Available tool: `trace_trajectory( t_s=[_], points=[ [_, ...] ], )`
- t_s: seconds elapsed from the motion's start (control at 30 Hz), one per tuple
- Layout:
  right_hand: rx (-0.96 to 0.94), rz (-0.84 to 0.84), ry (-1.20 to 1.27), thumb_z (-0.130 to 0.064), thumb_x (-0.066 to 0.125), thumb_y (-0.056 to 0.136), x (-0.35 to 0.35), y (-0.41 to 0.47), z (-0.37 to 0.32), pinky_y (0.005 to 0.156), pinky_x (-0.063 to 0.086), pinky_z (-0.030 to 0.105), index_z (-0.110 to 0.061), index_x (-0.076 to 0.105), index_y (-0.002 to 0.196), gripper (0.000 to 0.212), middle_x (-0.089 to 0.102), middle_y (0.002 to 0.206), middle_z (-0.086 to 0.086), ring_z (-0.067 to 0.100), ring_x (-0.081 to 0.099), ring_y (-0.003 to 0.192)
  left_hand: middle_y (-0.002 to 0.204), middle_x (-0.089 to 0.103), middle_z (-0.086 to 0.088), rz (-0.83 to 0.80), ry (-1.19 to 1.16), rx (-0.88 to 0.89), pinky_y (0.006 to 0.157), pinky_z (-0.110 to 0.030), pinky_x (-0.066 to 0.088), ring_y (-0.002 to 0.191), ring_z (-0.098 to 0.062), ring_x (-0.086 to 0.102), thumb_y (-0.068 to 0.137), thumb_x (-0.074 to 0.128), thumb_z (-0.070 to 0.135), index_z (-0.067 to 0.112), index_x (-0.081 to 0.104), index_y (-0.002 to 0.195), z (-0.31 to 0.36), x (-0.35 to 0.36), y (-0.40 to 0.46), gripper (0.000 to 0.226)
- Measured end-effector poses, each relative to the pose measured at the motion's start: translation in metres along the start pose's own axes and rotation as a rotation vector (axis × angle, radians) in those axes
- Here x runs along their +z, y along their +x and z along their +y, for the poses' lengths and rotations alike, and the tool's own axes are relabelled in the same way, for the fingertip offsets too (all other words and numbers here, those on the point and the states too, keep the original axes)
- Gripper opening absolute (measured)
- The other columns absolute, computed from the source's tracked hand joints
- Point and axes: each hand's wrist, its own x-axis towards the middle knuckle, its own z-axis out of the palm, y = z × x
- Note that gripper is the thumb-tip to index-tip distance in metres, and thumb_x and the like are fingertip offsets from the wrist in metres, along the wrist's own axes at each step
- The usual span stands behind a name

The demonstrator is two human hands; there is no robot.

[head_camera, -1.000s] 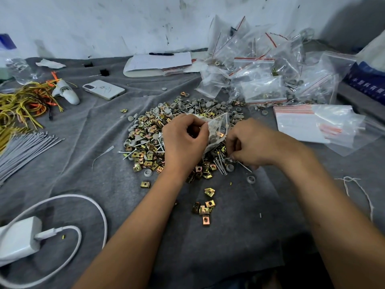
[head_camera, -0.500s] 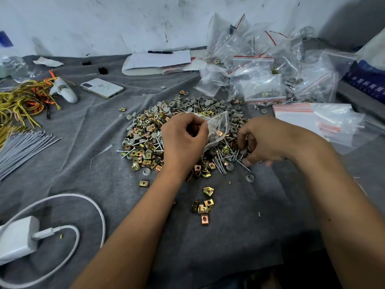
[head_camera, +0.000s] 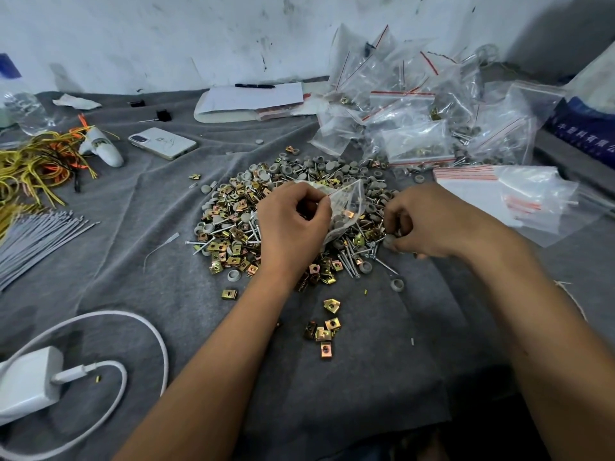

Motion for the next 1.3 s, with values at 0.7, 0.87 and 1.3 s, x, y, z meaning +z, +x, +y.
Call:
trace_trajectory(
  t_s=[0.7, 0.87, 1.3],
  points=[
    [-0.229, 0.42, 0.207, -0.024, 0.086, 0.082, -0.006, 0.006, -0.037, 0.057, 0.045, 0.008, -0.019, 0.079, 0.083, 0.009, 0.066, 0.067, -0.015, -0.001, 0.064, 0.061, 0.071, 0.067, 0.004, 0.018, 0.013, 0.014, 0.068, -0.042, 0.055, 0.068, -0.014, 0.063, 0.087, 0.076, 0.012, 0.011, 0.074, 0.075, 0.001, -0.001, 0.001, 0.011],
    [-0.247, 0.082, 0.146, -0.018, 0.088, 0.078, -0.017, 0.001, -0.023, 0.054, 0.045, 0.008, -0.028, 0.078, 0.076, 0.015, 0.069, 0.062, -0.016, -0.005, 0.065, 0.061, 0.07, 0.066, 0.008, 0.021, 0.008, 0.006, 0.068, -0.038, 0.055, 0.068, -0.01, 0.062, 0.087, 0.075, 0.013, 0.012, 0.073, 0.075, 0.001, 0.0, 0.0, 0.013],
    [-0.208, -0.204, -0.014, -0.018, 0.084, 0.082, 0.006, 0.004, -0.025, 0.064, 0.05, 0.021, -0.026, 0.079, 0.083, 0.01, 0.071, 0.071, -0.013, -0.003, 0.065, 0.065, 0.071, 0.067, 0.007, 0.02, 0.007, -0.002, 0.07, -0.041, 0.055, 0.069, -0.012, 0.063, 0.088, 0.075, 0.014, 0.012, 0.074, 0.075, 0.0, 0.0, 0.001, 0.013]
  ],
)
